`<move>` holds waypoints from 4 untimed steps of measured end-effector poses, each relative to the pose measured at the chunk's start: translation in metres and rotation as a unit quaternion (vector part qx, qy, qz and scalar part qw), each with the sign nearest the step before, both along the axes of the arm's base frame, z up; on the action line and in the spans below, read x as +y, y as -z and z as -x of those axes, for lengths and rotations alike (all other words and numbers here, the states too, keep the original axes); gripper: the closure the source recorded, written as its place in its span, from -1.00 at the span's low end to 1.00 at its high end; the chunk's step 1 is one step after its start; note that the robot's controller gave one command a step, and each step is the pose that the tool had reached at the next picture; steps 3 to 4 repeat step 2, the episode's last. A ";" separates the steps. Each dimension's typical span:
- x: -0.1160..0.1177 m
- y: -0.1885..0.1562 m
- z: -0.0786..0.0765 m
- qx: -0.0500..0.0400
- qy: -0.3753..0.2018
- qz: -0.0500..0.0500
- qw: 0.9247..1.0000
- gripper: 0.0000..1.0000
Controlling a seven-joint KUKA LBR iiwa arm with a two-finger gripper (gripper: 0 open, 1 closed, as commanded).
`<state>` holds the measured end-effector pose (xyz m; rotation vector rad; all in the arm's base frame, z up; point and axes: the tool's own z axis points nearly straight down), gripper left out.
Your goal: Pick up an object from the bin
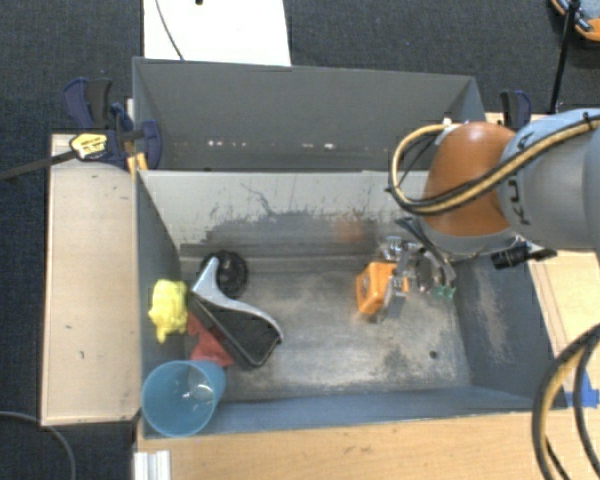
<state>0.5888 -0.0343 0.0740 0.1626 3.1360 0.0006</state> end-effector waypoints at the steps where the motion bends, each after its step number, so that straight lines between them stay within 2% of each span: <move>1: 0.000 0.000 0.000 0.000 0.000 0.000 1.000 1.00; 2: 0.013 -0.144 0.002 -0.001 -0.008 0.000 1.000 1.00; 4: 0.013 -0.144 0.002 -0.001 -0.008 0.000 1.000 1.00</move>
Offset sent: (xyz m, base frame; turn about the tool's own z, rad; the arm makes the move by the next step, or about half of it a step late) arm -0.0035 0.0133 0.1423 -0.0108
